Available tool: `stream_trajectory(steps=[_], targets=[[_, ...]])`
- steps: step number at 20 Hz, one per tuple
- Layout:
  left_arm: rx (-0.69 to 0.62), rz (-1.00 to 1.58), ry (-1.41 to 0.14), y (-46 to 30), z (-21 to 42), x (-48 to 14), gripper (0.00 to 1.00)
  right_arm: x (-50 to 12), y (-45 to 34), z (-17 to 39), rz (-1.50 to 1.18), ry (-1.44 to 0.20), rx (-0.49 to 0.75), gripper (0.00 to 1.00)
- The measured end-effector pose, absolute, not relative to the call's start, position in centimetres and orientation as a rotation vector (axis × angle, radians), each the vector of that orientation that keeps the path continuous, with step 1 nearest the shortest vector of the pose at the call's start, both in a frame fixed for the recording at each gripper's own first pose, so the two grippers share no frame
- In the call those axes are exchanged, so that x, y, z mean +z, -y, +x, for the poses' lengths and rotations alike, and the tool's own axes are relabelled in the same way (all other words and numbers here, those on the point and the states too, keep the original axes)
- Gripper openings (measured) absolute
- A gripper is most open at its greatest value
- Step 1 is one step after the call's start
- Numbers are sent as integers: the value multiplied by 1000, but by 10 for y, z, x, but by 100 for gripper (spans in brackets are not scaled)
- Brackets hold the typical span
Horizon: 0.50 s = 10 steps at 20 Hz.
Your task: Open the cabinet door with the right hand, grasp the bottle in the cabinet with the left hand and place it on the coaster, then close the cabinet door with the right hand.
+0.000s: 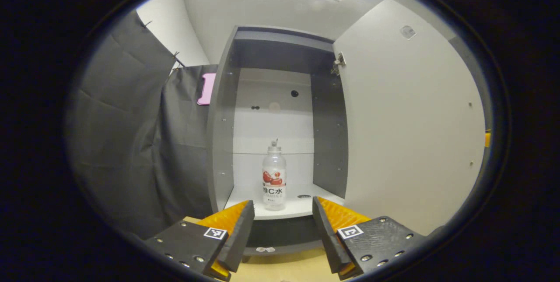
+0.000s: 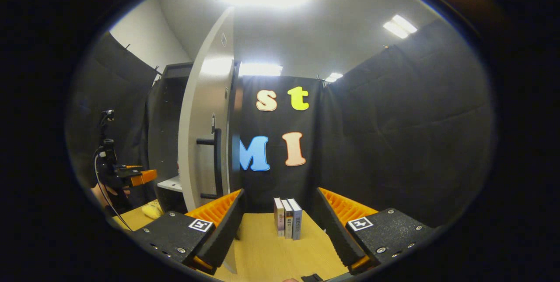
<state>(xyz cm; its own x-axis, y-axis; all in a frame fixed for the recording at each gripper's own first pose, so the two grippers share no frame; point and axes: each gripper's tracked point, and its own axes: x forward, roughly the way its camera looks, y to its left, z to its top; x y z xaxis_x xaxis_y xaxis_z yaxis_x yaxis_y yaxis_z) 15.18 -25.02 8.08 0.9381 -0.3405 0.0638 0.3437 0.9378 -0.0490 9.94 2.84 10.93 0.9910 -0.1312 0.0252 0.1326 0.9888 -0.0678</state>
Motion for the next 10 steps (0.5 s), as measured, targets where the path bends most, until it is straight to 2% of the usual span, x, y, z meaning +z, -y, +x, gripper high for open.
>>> stream_trajectory(steps=[1,2,3,4,5,6,7,10], targets=[[-361,-62,46,254,165,79,72,107,-26,99,-64,13,-152,96],[-370,-65,35,257,178,77,76,104,-24,100,-60,4,-175,96],[-373,-69,29,257,190,75,72,102,-23,100,-57,-3,-191,96],[-375,-74,26,257,203,74,76,100,-21,100,-55,-10,-210,96],[-374,-77,23,258,215,71,72,97,-19,98,-55,-18,-229,96],[-377,-79,21,261,228,69,80,95,-16,97,-57,-23,-248,96],[-382,-79,19,264,239,68,76,94,-13,96,-58,-27,-267,96],[-407,-66,16,275,268,64,76,84,-9,103,-48,-49,-312,96]])
